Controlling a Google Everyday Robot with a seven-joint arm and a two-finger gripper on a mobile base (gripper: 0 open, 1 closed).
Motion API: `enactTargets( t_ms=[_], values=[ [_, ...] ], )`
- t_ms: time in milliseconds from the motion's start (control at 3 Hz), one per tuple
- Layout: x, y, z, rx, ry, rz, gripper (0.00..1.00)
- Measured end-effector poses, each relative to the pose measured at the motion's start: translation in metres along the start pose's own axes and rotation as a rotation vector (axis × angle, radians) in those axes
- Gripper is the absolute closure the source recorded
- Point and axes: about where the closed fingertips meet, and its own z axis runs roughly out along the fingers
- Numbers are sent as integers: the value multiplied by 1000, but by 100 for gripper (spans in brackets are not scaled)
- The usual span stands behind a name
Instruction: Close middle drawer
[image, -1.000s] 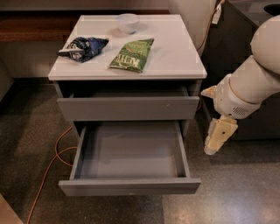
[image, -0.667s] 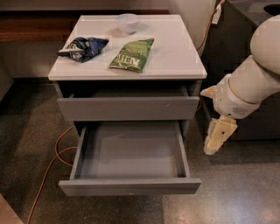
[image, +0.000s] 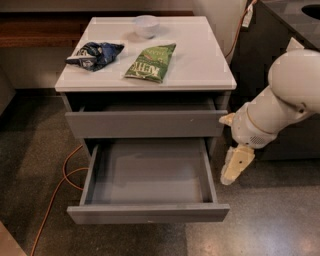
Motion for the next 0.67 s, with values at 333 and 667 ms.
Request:
enactTargets(
  t_ms=[333, 667],
  values=[
    [-6, 9, 49, -53, -69, 0, 0],
    [-9, 14, 78, -58, -111, 0, 0]
  ],
)
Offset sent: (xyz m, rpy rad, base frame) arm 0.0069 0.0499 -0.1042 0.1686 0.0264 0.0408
